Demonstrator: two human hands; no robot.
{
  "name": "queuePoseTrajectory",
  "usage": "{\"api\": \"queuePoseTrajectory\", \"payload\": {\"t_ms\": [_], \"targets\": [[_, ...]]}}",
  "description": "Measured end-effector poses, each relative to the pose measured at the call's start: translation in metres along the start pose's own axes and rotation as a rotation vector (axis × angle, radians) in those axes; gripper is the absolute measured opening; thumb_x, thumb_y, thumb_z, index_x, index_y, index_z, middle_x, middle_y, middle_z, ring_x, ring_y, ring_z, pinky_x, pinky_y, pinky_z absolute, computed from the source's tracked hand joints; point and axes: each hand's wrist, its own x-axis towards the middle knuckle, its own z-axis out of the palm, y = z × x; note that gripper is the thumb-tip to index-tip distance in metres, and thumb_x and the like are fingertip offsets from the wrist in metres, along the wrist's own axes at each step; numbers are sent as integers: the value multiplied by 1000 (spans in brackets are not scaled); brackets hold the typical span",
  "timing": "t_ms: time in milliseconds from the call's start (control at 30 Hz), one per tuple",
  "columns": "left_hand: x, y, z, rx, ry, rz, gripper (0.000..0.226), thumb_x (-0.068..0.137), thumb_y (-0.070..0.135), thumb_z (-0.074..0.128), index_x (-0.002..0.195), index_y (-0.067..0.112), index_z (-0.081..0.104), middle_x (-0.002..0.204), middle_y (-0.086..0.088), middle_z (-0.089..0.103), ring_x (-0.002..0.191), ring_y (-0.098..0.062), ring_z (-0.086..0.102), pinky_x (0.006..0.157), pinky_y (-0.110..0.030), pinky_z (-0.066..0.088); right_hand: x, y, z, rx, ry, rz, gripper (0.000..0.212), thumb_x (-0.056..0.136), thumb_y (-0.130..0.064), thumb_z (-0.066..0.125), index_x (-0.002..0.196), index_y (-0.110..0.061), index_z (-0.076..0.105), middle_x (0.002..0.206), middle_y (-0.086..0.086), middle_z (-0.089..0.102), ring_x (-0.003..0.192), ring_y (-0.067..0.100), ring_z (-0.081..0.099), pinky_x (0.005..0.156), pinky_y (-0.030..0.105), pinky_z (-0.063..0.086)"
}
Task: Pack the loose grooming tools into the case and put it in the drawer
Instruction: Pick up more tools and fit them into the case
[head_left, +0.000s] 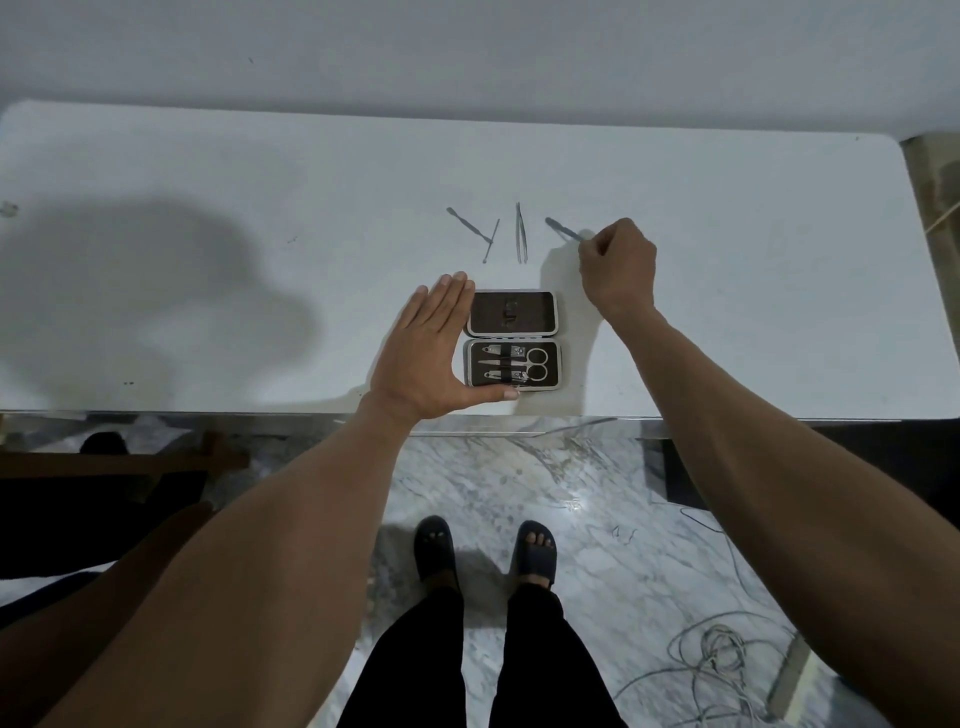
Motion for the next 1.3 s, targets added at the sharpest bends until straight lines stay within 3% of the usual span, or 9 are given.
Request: {"api": "queuePoseTrajectory", "payload": {"t_ms": [100,200,333,467,867,1167,1300], "targets": [[0,0,-1,-1,-17,-4,141,68,105,37,167,7,14,176,-5,10,163,-17,3,133,-43,6,-4,-1,-6,237,42,85,9,86,-19,60,85,-10,58,77,-5,56,69,10,51,53,11,39],[0,0,-1,-5,-17,-8,141,68,105,36,167,7,14,176,-5,10,163,-16,3,133,-43,6,-13,-2,-10,361,56,117,9,81,-15,65,83,-11,58,73,-7,56,64,7,51,48,6,38],[0,1,-2,-12,-18,-13,141,68,104,41,167,8,14,176,-4,10,163,-15,3,133,-41,4,-26,1,-14,412,10,83,18,80,-13,65,98,-14,67,75,-2,66,62,8,57,55,12,44],[0,0,-2,-19,-18,-12,141,67,104,41,167,7,14,176,-5,12,163,-16,4,133,-42,6,-38,7,-14,404,-24,44,21,81,-10,59,90,-18,77,73,-7,70,62,6,59,59,17,46],[-2,2,-1,-29,-13,-18,143,66,106,38,167,7,15,175,-5,13,163,-16,6,133,-42,6,-80,22,-14,349,-97,10,16,84,-11,61,85,-11,77,64,-10,64,48,-7,50,52,5,35],[-3,2,-2,-31,-10,-18,144,65,107,37,167,7,15,175,-6,13,163,-17,7,133,-41,4,-85,28,-6,211,-37,67,16,86,-21,63,84,-16,78,73,-8,69,74,9,64,65,16,43],[-2,2,-3,-27,-18,-17,144,65,106,37,167,7,14,176,-6,12,163,-18,6,133,-41,4,-84,24,-4,196,-50,77,15,85,-21,63,85,-17,78,74,-3,71,74,12,64,66,20,46]]}}
